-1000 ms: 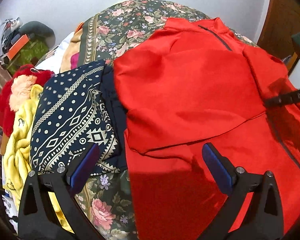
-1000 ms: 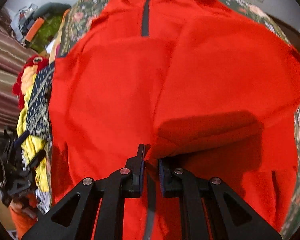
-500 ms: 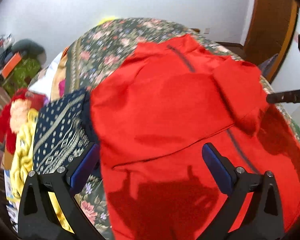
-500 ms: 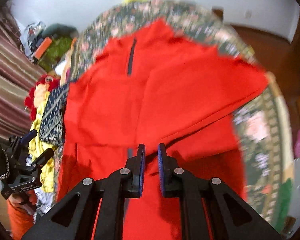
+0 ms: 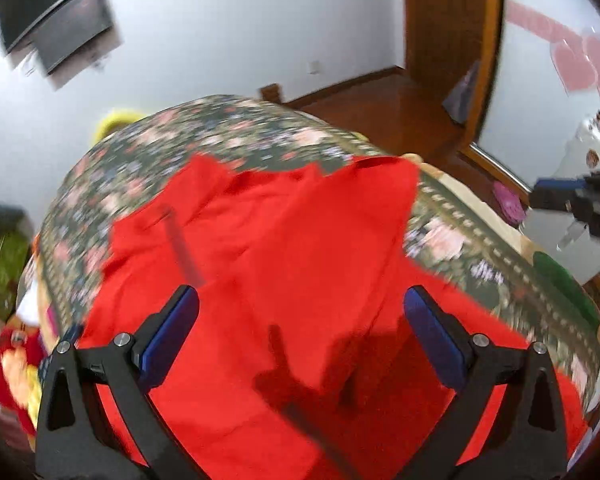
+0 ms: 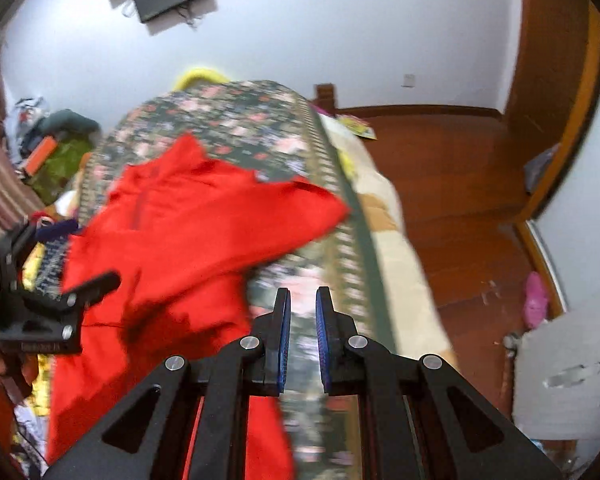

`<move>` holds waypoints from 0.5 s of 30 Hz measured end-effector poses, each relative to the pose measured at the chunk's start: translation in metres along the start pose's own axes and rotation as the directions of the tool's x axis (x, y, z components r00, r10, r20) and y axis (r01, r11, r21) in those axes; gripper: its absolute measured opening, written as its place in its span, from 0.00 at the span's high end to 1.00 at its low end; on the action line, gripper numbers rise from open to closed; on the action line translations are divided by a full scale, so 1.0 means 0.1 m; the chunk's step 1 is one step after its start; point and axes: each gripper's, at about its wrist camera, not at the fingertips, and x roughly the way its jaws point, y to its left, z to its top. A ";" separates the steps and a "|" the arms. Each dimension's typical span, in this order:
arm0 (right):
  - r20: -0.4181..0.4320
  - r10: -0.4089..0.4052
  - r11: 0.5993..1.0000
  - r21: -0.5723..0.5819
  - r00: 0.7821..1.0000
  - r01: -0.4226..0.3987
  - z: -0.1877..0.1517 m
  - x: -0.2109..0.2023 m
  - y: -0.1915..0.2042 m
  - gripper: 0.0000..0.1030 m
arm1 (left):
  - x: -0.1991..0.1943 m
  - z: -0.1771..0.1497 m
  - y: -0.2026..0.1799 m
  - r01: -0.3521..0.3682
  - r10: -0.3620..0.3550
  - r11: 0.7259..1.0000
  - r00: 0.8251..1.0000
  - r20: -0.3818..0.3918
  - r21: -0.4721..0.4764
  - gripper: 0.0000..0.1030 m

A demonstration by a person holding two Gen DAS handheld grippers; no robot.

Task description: Fold large clothes

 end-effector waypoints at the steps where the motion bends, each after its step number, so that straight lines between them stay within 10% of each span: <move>1: -0.012 -0.005 1.000 0.016 1.000 0.005 -0.04 0.06 -0.11 0.92 | 0.12 0.09 -0.10 0.016 -0.016 1.000 1.000 -0.014 0.016 0.00; 8: -0.080 0.031 0.991 0.131 0.996 -0.020 -0.29 0.44 -0.61 0.92 | 1.08 0.53 -0.63 0.125 -0.120 0.992 0.983 -0.142 0.025 0.00; 15: -0.114 0.056 0.983 0.179 0.992 -0.035 -0.42 0.70 -0.75 0.92 | 1.77 0.59 -0.70 0.226 -0.246 0.968 0.941 -0.234 -0.111 0.23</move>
